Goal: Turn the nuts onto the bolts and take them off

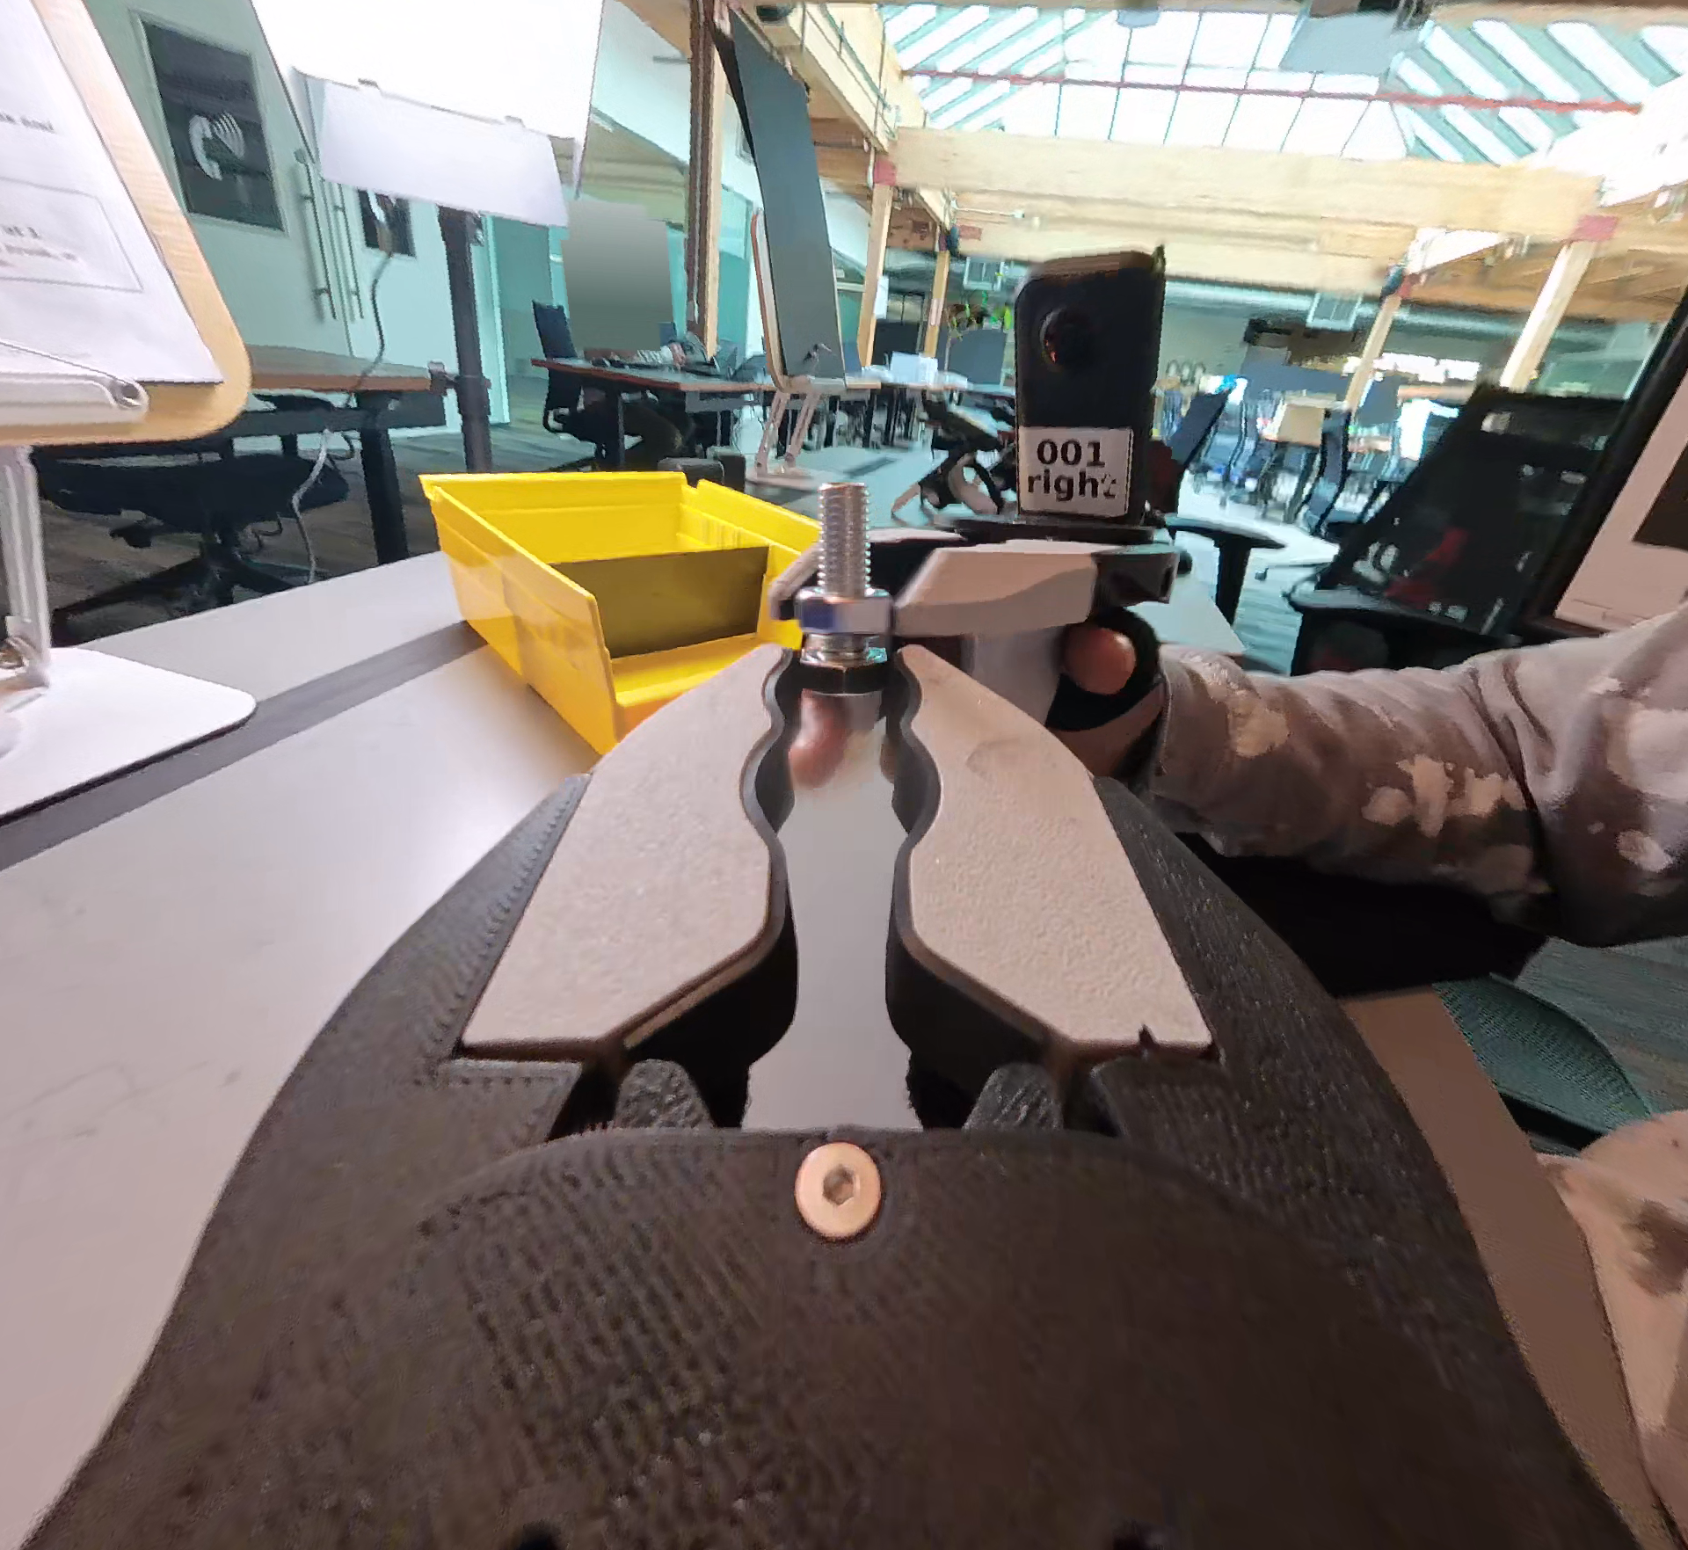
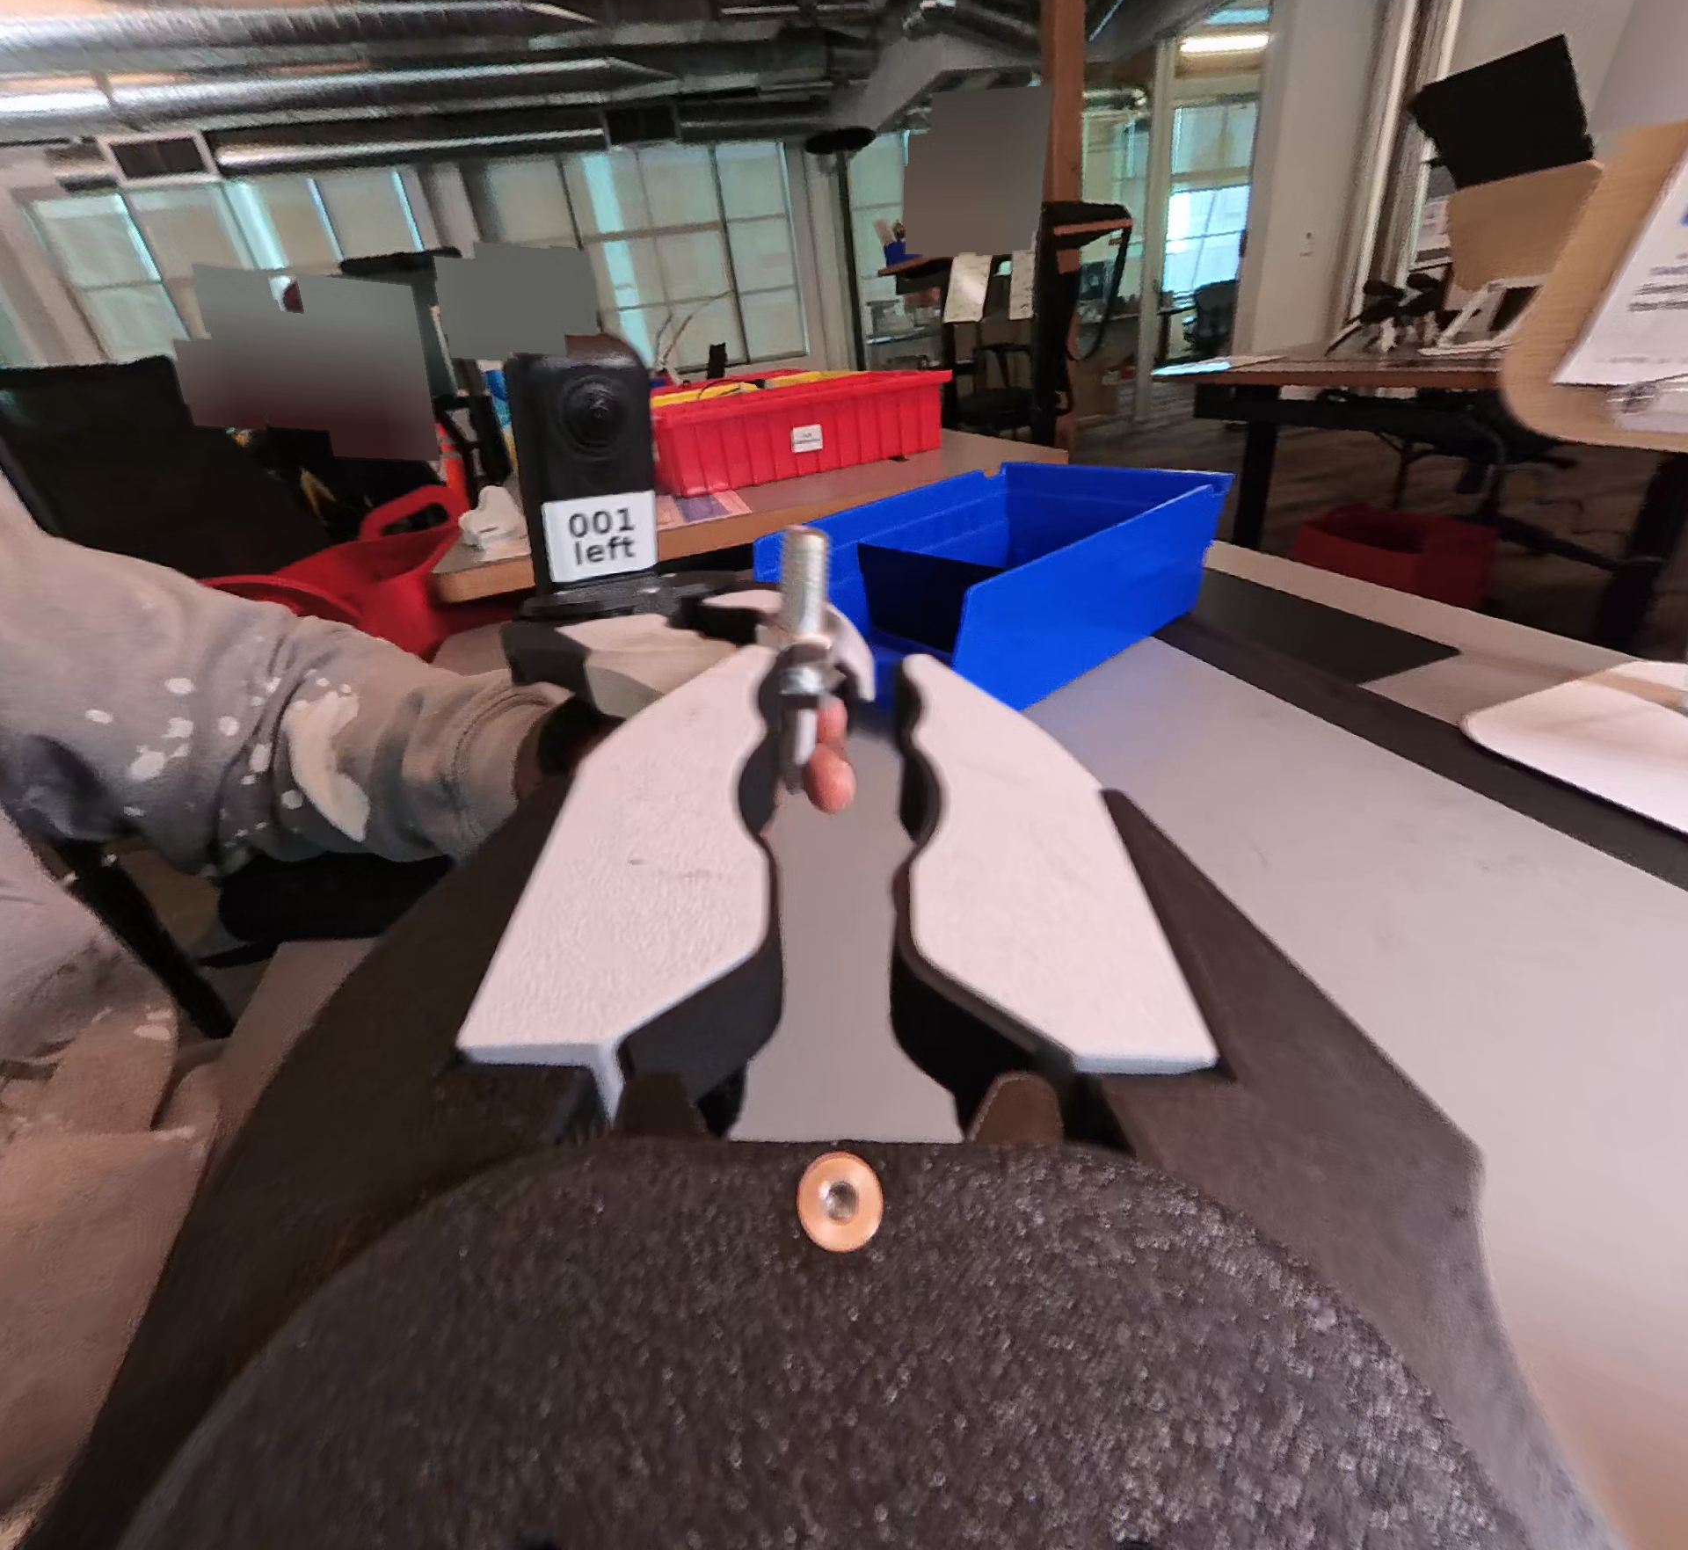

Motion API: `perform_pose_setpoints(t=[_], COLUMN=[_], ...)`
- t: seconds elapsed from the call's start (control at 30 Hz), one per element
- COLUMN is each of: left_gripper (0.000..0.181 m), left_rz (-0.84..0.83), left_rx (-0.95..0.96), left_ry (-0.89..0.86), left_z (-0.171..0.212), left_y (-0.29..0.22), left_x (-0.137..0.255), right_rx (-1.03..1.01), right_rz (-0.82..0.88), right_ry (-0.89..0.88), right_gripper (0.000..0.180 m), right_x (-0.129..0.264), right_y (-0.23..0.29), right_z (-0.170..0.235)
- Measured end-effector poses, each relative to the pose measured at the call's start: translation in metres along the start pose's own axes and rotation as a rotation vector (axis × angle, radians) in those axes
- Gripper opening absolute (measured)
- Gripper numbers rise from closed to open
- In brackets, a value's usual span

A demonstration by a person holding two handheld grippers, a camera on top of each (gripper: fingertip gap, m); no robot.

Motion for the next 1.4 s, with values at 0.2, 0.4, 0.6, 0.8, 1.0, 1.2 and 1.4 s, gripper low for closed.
perform_pose_setpoints(t=[0.2,0.4,0.6,0.8,1.0,1.2,1.4], left_gripper=[0.018,0.018,0.018,0.018,0.018,0.018,0.018], left_rz=[0.016,0.036,0.047,0.029,0.008,-0.014,-0.007], left_rx=[-0.003,-0.011,-0.013,-0.026,-0.048,-0.046,-0.036], left_ry=[-0.064,-0.049,-0.093,-0.076,-0.133,-0.131,-0.19], left_z=[-0.01,-0.004,-0.012,-0.008,-0.021,-0.02,-0.031], left_y=[0.005,-0.001,0.001,0.003,0.01,0.012,0.019], left_x=[0.007,0.003,0.008,0.006,0.016,0.016,0.025], right_rx=[0.036,0.02,-0.003,0.008,-0.016,0.035,0.009], right_rz=[0.086,0.007,0.078,-0.013,0.085,-0.047,0.061], right_ry=[-0.03,0.014,-0.035,-0.006,-0.062,0.013,-0.067], right_gripper=[0.015,0.03,0.017,0.027,0.014,0.03,0.007], right_x=[0.015,-0.008,0.011,-0.017,-0.001,-0.037,-0.021], right_y=[-0.008,0.008,-0.007,0.008,-0.013,0.007,-0.019], right_z=[-0.013,-0.008,-0.013,-0.013,-0.024,-0.03,-0.035])
Point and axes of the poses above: each gripper's, where its closed fingertips meet, x back along the fingers, z out of its underside, y = z × x across the jaws, the point moved 10 cm from there along x, back along the fingers, and after that the axes turned 8 degrees about -z, right-handed, at the moved point
